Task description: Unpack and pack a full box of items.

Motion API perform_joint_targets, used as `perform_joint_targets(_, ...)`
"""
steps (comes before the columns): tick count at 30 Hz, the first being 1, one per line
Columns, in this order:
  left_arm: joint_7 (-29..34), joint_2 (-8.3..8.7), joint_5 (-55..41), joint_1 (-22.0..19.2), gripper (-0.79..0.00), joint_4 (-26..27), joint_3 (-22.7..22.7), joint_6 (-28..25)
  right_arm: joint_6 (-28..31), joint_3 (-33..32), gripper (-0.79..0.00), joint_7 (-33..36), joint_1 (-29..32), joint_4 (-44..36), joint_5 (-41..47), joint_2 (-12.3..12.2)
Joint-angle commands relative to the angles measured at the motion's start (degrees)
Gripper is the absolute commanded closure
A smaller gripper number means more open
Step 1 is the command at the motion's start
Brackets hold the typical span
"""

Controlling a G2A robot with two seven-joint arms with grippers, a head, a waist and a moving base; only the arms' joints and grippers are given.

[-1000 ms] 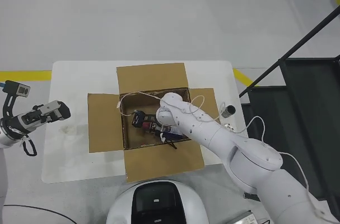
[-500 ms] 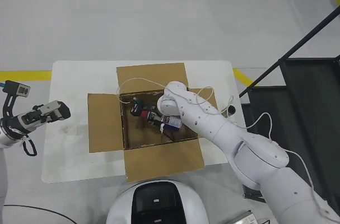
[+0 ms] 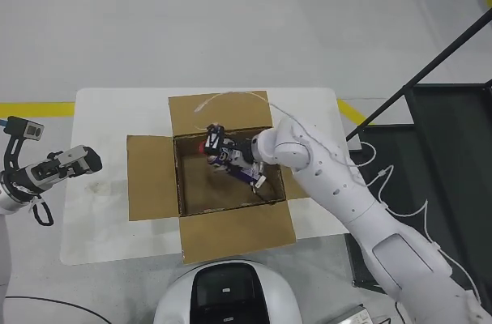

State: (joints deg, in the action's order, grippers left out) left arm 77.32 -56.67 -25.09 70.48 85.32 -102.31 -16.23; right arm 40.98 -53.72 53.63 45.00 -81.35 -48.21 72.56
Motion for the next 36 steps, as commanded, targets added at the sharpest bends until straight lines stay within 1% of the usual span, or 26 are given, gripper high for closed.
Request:
perform_joint_targets(1, 0.00, 0.00, 0.00, 0.00, -0.785, 0.00, 0.00, 0.00, 3.88, -5.13, 0.000, -3.68, 4.47, -3.13, 0.95, -1.42)
perform_joint_targets(4, 0.00, 0.00, 0.00, 0.00, -0.785, 0.00, 0.00, 0.00, 8.54, -10.47, 0.000, -9.52, 9.60, -5.65, 2.60, -2.88)
perform_joint_targets(6, 0.00, 0.00, 0.00, 0.00, -0.785, 0.00, 0.00, 0.00, 11.07, -13.14, 0.000, -12.03, 12.36, -7.27, 1.59, -3.68)
perform_joint_targets(9, 0.00, 0.00, 0.00, 0.00, -0.785, 0.00, 0.00, 0.00, 12.50, -17.13, 0.000, -16.96, 16.65, -9.89, 0.61, -4.59)
perform_joint_targets(13, 0.00, 0.00, 0.00, 0.00, -0.785, 0.00, 0.00, 0.00, 13.19, -23.14, 0.000, -22.84, 22.96, -14.35, -1.87, -5.77)
perform_joint_targets(15, 0.00, 0.00, 0.00, 0.00, -0.785, 0.00, 0.00, 0.00, 11.10, -27.38, 0.000, -25.98, 26.58, -16.60, -3.60, -6.32)
perform_joint_targets(16, 0.00, 0.00, 0.00, 0.00, -0.785, 0.00, 0.00, 0.00, 11.41, -29.17, 0.000, -28.10, 28.64, -18.17, -3.86, -6.55)
perform_joint_targets(18, 0.00, 0.00, 0.00, 0.00, -0.785, 0.00, 0.00, 0.00, 9.78, -33.40, 0.000, -30.85, 32.85, -20.95, -5.84, -7.02)
perform_joint_targets(23, 0.00, 0.00, 0.00, 0.00, -0.785, 0.00, 0.00, 0.00, 8.33, -41.85, 0.000, -38.29, 42.76, -27.35, -9.35, -7.70)
perform_joint_targets(36, 0.00, 0.00, 0.00, 0.00, -0.785, 0.00, 0.00, 0.00, 7.99, -42.28, 0.000, -38.61, 43.31, -27.63, -9.65, -7.72)
